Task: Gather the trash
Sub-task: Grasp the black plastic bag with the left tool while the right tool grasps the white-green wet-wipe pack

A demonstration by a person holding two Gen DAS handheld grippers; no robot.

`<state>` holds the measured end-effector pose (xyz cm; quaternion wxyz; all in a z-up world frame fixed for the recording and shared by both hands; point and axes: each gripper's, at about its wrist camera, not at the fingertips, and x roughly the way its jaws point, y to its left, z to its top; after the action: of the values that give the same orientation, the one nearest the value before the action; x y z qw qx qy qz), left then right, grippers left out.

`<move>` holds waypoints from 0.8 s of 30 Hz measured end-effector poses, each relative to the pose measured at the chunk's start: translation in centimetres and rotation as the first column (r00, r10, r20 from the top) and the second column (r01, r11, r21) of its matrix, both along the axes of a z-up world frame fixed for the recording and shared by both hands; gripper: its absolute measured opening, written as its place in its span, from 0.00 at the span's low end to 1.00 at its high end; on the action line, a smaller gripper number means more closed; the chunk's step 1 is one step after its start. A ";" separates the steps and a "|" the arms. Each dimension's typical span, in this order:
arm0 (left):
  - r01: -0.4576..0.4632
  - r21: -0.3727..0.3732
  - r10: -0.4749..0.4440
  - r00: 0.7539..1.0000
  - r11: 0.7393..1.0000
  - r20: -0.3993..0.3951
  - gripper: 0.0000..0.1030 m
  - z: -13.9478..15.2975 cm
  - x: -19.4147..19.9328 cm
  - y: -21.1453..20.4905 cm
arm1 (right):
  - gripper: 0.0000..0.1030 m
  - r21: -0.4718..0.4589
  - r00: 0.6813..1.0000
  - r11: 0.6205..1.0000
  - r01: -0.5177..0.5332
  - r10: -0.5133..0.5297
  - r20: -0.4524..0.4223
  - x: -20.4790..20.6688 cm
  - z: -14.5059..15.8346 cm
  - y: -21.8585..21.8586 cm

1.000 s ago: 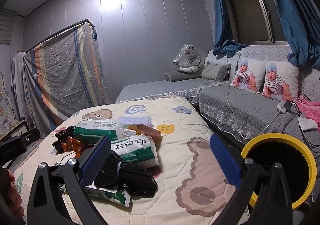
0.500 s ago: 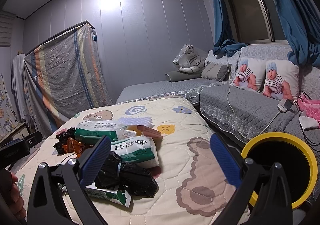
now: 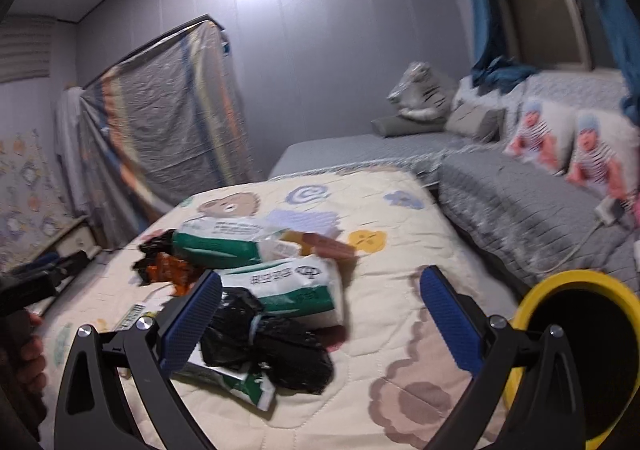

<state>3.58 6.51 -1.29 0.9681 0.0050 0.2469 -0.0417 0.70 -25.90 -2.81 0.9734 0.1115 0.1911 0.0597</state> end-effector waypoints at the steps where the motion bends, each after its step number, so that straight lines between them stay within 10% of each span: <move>1: 0.041 -0.027 -0.041 0.999 0.999 -0.016 0.92 -0.3 0.5 1.0 | 0.93 0.058 0.999 0.998 -0.037 0.039 -0.032 0.9 0.0 -0.5; 9: 0.184 0.040 -0.178 0.976 0.982 -0.124 0.92 -1.6 6.6 4.7 | 0.93 -0.072 0.960 0.959 -0.274 0.269 -0.080 4.5 2.5 2.0; 13: 0.248 0.062 -0.236 0.959 0.967 -0.157 0.92 -2.3 10.3 5.7 | 0.93 -0.309 0.909 0.856 -0.414 0.408 -0.089 6.1 4.2 6.9; 24: 0.349 -0.003 -0.333 0.893 0.937 -0.302 0.92 -4.6 19.6 6.6 | 0.91 -0.392 0.712 0.594 -0.702 0.577 -0.401 16.8 3.8 13.7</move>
<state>23.20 13.08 -5.86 0.8970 0.0668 0.3859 -0.2048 17.49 -12.15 0.94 0.8476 -0.2255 0.3390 0.3402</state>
